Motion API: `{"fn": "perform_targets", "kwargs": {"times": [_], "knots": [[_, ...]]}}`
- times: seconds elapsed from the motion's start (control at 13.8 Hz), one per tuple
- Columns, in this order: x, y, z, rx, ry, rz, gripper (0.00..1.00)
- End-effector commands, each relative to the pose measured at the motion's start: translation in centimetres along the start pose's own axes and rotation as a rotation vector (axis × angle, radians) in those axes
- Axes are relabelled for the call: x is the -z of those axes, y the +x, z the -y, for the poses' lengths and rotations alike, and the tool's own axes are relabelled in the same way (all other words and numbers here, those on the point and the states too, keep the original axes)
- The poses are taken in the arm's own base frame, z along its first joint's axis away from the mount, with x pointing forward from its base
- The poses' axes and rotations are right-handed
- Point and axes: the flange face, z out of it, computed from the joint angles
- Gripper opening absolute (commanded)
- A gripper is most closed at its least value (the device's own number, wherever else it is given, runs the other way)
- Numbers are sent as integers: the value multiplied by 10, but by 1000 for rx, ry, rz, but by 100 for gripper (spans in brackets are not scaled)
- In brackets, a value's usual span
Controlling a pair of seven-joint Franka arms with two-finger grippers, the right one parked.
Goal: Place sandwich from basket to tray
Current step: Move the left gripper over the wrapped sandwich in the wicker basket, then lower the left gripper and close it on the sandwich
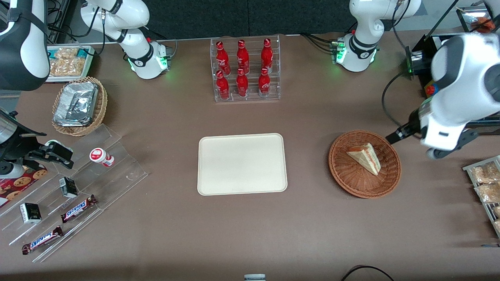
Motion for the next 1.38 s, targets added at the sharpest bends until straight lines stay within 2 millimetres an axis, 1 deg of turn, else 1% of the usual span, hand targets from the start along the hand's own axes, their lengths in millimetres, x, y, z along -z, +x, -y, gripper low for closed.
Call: {"fn": "perform_targets", "kwargs": {"times": [0.0, 0.14, 0.29, 0.43, 0.58, 0.65, 0.72, 0.87, 1.3], "knots": [[-34, -8, 4, 127, -10, -37, 100], [-74, -14, 7, 146, -27, -53, 100], [-102, -16, 9, 198, -42, -62, 100], [-128, -20, 11, 200, -46, -63, 100], [-150, -21, 11, 197, -43, -62, 100], [-159, -19, 9, 200, -35, -53, 100], [-163, -17, 7, 201, -46, -62, 100], [-180, -15, 3, 196, -37, -52, 100], [-219, -9, -7, 212, -47, -52, 100]]}}
